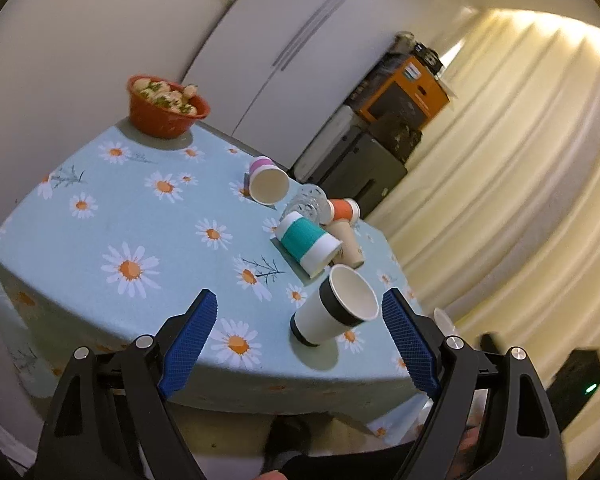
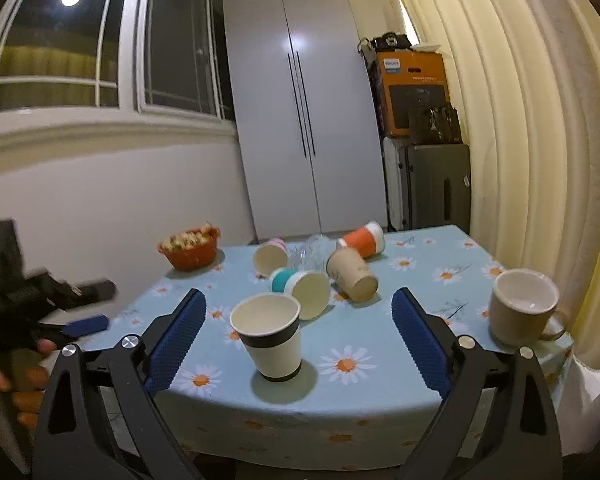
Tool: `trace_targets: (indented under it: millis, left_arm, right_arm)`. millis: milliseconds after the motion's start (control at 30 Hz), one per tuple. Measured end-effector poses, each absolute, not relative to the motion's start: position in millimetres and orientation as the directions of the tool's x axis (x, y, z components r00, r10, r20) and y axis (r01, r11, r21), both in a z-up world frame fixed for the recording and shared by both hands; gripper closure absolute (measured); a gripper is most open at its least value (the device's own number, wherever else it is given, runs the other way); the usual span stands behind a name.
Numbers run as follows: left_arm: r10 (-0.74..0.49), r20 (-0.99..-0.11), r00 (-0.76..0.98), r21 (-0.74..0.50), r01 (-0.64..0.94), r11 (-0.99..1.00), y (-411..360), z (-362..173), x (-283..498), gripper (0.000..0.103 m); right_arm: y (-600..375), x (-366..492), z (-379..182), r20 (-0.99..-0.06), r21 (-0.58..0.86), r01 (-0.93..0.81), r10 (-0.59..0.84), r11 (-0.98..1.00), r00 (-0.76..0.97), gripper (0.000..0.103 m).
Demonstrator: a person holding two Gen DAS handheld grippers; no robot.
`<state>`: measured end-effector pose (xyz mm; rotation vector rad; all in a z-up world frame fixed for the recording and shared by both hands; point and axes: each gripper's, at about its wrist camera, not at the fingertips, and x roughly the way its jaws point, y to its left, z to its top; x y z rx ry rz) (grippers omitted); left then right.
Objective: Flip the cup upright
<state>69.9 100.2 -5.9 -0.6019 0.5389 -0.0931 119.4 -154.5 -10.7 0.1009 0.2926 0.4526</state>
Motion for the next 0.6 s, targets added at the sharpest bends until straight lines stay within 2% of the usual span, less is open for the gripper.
trace_targets:
  millis: [167,367,467,600]
  left_arm:
    - [-0.218,-0.490,0.844,-0.457,-0.036,0.889,76.7,3.4,63.7,0.020]
    - [-0.171,-0.516,0.839,-0.307,0.006,0.952,43.6,14.7,48.4,0.020]
    - [-0.155,-0.497,0.853,-0.250,0.030,0.968,31.6,21.0,37.5,0.007]
    - [-0.137,-0.477,0.868,-0.184,0.054,0.981,17.5,28.0,20.4,0.007]
  right_arm:
    - [-187.5,100.0,14.6,-0.241,0.145,-0.466,0.488,0.873,0.839,0.007]
    - [-210.1,95.4,28.3,-0.284,0.179,-0.514,0.545,0.839,0.789,0.005]
    - [-215.8,95.7,29.8,-0.321,0.188,-0.525,0.557,0.830,0.766,0.005]
    - [-221.6,90.5,28.7,-0.334,0.168,-0.536,0.559,0.828,0.759,0.005]
